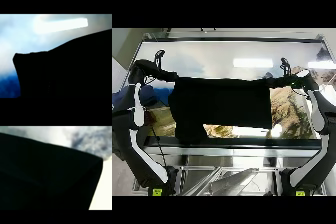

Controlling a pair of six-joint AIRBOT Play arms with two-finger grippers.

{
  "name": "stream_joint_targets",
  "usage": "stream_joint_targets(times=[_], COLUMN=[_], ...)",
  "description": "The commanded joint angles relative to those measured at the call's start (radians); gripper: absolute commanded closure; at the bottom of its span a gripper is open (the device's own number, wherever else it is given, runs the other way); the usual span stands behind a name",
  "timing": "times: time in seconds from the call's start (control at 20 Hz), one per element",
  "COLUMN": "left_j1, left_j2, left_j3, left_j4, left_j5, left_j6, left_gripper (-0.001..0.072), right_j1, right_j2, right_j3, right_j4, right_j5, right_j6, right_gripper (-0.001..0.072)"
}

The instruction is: Fold the shirts.

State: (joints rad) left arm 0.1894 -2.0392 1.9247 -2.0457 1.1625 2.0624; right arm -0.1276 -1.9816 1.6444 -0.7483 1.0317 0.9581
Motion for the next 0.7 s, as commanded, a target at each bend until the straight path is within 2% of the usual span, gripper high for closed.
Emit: stream_joint_targets(times=[0.0,0.1,0.15,0.2,0.25,0.3,0.35,0.45,0.65], left_j1=[-0.016,-0.029,-0.029,-0.029,-0.024,-0.014,0.002,0.044,0.133], left_j2=[0.005,0.006,0.006,0.01,0.022,0.045,0.077,0.166,0.34], left_j3=[-0.011,0.013,0.044,0.085,0.125,0.145,0.139,0.06,-0.204], left_j4=[0.072,0.093,0.094,0.094,0.095,0.098,0.1,0.1,0.07], left_j5=[0.002,0.023,0.058,0.106,0.156,0.184,0.197,0.215,0.3], left_j6=[0.014,0.016,0.014,-0.002,-0.014,-0.059,-0.106,-0.165,-0.198], left_gripper=[0.0687,0.0687,0.0685,0.0683,0.0421,0.0067,0.0018,0.0018,0.0018], right_j1=[0.01,0.01,0.009,0.008,0.003,-0.003,-0.013,-0.047,-0.153], right_j2=[-0.005,0.01,0.027,0.049,0.076,0.109,0.142,0.198,0.268], right_j3=[0.003,0.007,0.007,0.007,0.007,0.007,0.006,0.006,-0.003], right_j4=[-0.078,-0.079,-0.079,-0.082,-0.094,-0.134,-0.181,-0.222,-0.214], right_j5=[0.005,0.015,0.036,0.068,0.107,0.149,0.183,0.264,0.401], right_j6=[0.037,0.038,0.039,0.051,0.067,0.088,0.122,0.134,0.136], right_gripper=[0.0694,0.0679,0.0494,0.0406,0.0407,0.0404,0.0404,0.0405,0.0404])
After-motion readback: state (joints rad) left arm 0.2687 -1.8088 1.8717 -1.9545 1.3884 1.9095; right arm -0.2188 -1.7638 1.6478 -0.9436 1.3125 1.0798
